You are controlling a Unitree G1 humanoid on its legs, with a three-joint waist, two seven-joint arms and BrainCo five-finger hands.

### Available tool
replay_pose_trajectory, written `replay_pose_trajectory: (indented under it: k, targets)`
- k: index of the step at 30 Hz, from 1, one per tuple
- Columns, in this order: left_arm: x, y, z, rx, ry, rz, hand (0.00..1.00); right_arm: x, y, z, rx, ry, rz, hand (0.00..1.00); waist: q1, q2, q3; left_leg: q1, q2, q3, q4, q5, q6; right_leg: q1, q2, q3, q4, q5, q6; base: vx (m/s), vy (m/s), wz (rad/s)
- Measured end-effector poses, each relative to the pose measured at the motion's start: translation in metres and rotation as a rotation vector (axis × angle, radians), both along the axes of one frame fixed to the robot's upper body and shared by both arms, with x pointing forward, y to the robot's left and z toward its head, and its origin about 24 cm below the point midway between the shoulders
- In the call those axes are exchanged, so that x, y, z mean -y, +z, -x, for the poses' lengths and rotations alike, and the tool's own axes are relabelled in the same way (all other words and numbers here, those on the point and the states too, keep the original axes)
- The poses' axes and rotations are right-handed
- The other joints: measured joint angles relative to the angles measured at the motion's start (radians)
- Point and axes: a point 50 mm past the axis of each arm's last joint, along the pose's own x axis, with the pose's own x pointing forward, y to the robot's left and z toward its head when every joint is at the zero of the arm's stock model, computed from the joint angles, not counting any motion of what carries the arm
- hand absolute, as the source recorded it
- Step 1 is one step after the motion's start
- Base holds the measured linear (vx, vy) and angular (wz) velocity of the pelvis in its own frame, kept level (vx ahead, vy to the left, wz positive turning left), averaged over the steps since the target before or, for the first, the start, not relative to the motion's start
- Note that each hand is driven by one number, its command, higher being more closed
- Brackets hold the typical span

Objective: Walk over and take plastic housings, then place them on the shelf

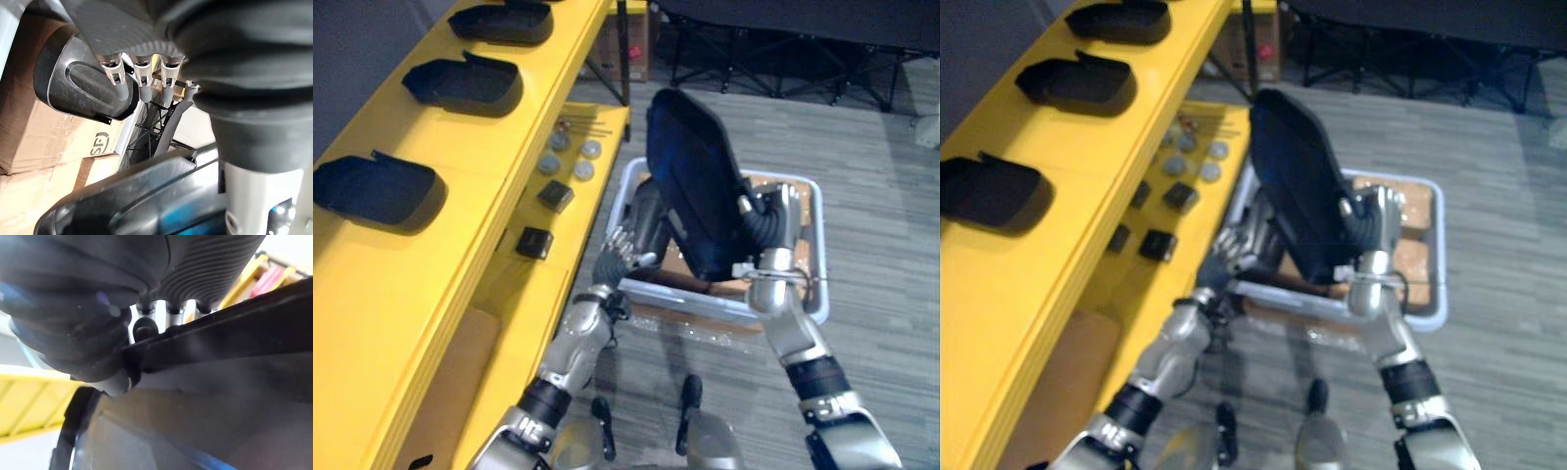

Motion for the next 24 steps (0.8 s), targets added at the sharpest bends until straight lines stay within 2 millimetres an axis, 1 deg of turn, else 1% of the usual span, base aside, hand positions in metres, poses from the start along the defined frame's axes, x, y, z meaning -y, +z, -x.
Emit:
replay_pose_trajectory:
  k: [3, 7, 9, 13, 16, 24]
  targets:
    - [0.000, -0.004, 0.000, 0.007, 0.009, -0.043, 0.00, -0.010, 0.001, 0.002, 0.049, 0.014, -0.009, 1.00, 0.002, -0.008, -0.013, -0.001, -0.003, -0.003, 0.001, 0.000, 0.000, 0.002, -0.001, -0.001, -0.002, 0.002, 0.001, -0.04, 0.012, 0.03]
    - [0.000, -0.001, 0.001, 0.069, 0.026, -0.082, 0.00, -0.018, 0.000, 0.004, 0.095, 0.023, -0.017, 1.00, 0.015, -0.018, -0.031, -0.002, -0.003, -0.007, 0.003, 0.000, 0.000, 0.003, -0.001, -0.003, -0.002, 0.002, 0.001, -0.05, 0.004, 0.02]
    - [0.003, 0.000, 0.003, 0.093, 0.015, -0.106, 0.00, -0.019, -0.002, 0.004, 0.098, 0.021, -0.024, 1.00, 0.023, -0.018, -0.033, -0.002, -0.004, -0.009, 0.004, 0.000, 0.001, 0.006, -0.002, -0.005, -0.004, 0.002, 0.001, -0.05, 0.002, 0.04]
    - [0.006, -0.002, 0.005, 0.099, 0.026, -0.148, 0.00, -0.027, -0.007, 0.005, 0.098, 0.036, -0.031, 1.00, 0.024, -0.018, -0.033, -0.002, -0.007, -0.014, 0.005, 0.001, 0.002, 0.014, -0.002, -0.008, -0.014, 0.006, 0.001, -0.05, 0.003, 0.04]
    - [0.005, -0.002, 0.005, 0.110, 0.035, -0.171, 0.00, -0.028, -0.008, 0.006, 0.104, 0.027, -0.048, 1.00, 0.025, -0.018, -0.033, -0.003, -0.007, -0.017, 0.005, 0.001, 0.002, 0.015, -0.002, -0.011, -0.014, 0.006, 0.002, -0.03, 0.003, 0.01]
    - [0.005, -0.003, 0.006, 0.107, 0.021, -0.163, 0.00, -0.033, -0.017, 0.006, 0.078, 0.043, -0.047, 1.00, 0.028, -0.019, -0.033, -0.019, -0.007, -0.034, 0.015, 0.001, 0.002, 0.016, -0.001, -0.033, -0.015, 0.007, 0.002, -0.02, 0.007, 0.07]
